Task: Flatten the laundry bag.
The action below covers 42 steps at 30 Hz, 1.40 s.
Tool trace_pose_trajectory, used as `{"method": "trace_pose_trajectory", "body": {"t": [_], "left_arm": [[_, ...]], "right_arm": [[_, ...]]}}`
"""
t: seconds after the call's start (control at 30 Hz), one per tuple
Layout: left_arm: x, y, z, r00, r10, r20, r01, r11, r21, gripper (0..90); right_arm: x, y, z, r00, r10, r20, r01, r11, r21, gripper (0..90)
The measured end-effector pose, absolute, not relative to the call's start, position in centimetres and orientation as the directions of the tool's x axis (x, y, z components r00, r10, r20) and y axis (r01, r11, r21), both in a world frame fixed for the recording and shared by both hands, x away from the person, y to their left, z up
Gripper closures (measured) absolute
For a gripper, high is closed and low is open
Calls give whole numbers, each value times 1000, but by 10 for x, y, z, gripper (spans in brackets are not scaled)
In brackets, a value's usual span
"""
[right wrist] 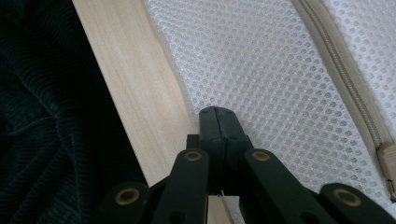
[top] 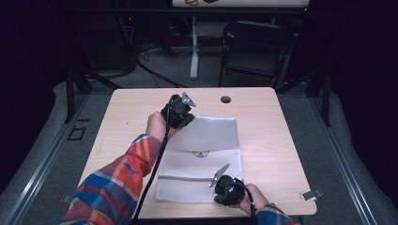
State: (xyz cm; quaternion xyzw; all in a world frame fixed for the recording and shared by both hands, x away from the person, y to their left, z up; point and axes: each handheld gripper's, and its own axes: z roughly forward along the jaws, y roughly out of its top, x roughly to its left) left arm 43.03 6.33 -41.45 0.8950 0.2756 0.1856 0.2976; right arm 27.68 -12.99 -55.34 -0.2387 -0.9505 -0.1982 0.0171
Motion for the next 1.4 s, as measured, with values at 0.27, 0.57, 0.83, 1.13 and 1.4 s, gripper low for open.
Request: {"method": "trace_pose_trajectory", "body": {"t": [0.27,0.57,0.83,1.13,1.4], "left_arm": [[443,57,-416,758,623,191,384,-664,641,881],[462,46,-423,727,650,222,394,-659,641,879],[476,41,-424,704,678,209,408,-628,663,779],[472,42,-424,699,698,157,423,-581,695,384],[449,47,-438,747,658,97,422,-581,696,204]], "right_arm": [[278,-131,-552,-889,442,118,453,818,355,900],[279,-131,-552,-890,441,118,452,818,356,900],[279,-131,-554,-880,453,143,472,797,376,900],[278,-133,-549,-877,458,147,476,782,401,804],[285,-154,-526,-830,548,104,530,717,454,369]]}}
